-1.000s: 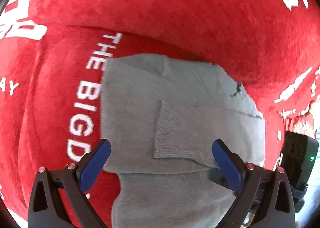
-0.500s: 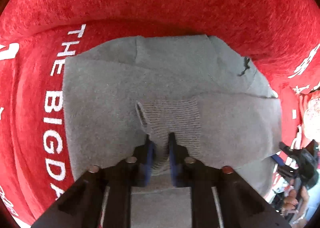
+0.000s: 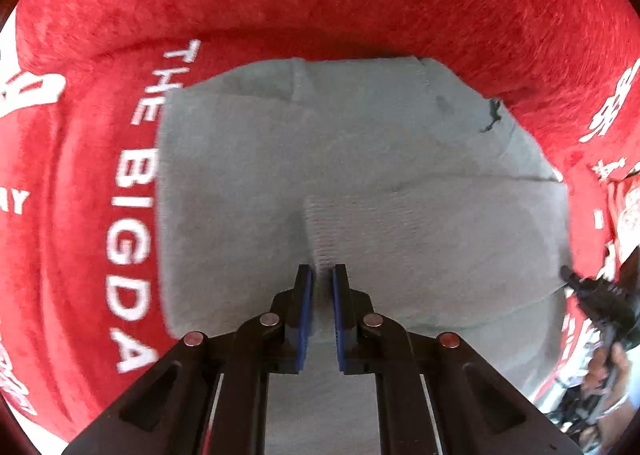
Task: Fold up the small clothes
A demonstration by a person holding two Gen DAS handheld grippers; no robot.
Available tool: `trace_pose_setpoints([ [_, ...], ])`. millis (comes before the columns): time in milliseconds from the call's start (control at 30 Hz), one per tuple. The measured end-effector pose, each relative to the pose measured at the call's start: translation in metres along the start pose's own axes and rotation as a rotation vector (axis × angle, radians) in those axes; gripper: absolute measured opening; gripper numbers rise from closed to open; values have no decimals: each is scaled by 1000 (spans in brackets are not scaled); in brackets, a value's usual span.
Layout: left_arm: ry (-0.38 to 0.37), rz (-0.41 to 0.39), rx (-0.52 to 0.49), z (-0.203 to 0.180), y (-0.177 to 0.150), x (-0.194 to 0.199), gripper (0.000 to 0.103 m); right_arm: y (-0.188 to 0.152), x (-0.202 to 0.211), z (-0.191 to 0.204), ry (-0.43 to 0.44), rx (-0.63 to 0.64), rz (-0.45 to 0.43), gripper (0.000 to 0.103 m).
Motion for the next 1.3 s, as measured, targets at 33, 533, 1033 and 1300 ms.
trace_pose_setpoints([
  [33, 18, 1, -8, 3, -2, 2, 12, -1, 0, 0, 0, 3, 15, 9],
  [533, 68, -70, -62, -29, 22, 20, 12, 49, 22, -22, 2, 2, -3, 47],
  [1033, 150, -20, -100, -49, 16, -24, 12, 66, 6, -9, -191, 302, -23, 8],
  [1300, 184, -12, -83, -36, 11, -6, 12, 50, 39, -7, -279, 313, -30, 9],
])
Point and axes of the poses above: each gripper's, at about its wrist camera, not at the fingertips, and x roughly against the way its jaws point, z to its left, y to its top, the point moved 8 cm from there along -x, roughly the way its jaws point, and after that the axes turned 6 degrees about -y, right-handed, at the moved point
